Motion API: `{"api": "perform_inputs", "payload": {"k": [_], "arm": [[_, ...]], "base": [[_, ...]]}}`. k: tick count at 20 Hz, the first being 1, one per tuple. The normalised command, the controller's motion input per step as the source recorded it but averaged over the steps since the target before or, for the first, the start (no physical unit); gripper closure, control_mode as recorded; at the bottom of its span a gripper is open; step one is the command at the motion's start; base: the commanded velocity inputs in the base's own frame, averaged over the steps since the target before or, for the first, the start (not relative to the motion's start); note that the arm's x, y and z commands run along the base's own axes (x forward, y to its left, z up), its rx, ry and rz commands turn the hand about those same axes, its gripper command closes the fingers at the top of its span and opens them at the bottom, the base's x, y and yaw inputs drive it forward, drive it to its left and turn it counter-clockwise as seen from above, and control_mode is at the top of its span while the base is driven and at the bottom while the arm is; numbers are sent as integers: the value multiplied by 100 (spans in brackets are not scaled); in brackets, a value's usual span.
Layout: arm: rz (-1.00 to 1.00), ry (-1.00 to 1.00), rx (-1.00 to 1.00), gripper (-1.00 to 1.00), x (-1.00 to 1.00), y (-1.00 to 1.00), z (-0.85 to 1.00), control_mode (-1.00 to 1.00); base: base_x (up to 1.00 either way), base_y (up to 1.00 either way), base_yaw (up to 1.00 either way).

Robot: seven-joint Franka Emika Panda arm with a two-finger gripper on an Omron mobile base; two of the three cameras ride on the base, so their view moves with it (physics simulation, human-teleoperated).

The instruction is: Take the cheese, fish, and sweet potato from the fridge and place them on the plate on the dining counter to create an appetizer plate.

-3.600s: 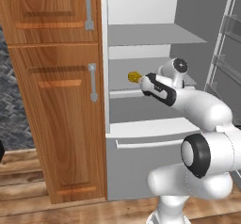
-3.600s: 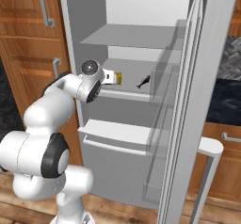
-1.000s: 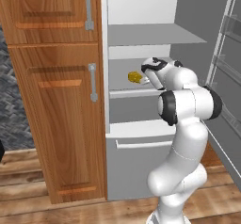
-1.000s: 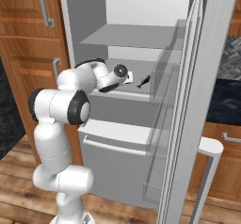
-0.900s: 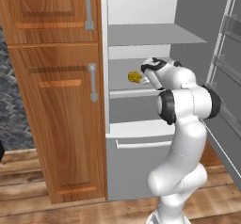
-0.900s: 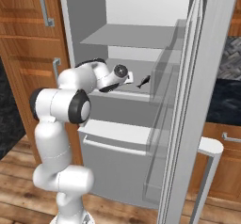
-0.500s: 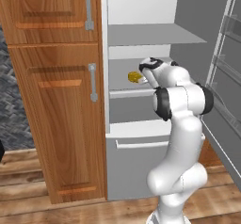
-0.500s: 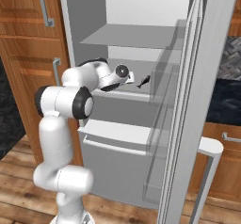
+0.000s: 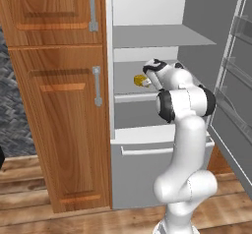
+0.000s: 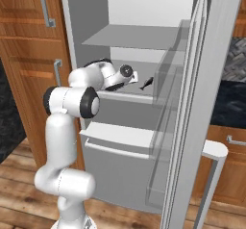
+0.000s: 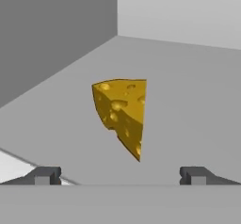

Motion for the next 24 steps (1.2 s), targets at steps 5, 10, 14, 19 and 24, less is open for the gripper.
{"api": "perform_inputs", "payload": {"k": [5,10,14,19,24], "arm": [[0,0,0,-100,31,0,-8,-100],[0,0,0,-100,30,0,-12,-100],[0,0,0,-100,23,5,-12,-100],[0,0,0,-100,17,16,-20,-100],[0,0,-1,-100,15,28,-25,-100]], "base": [[0,0,0],[0,0,0],[0,0,0],[0,0,0],[0,0,0]]}}
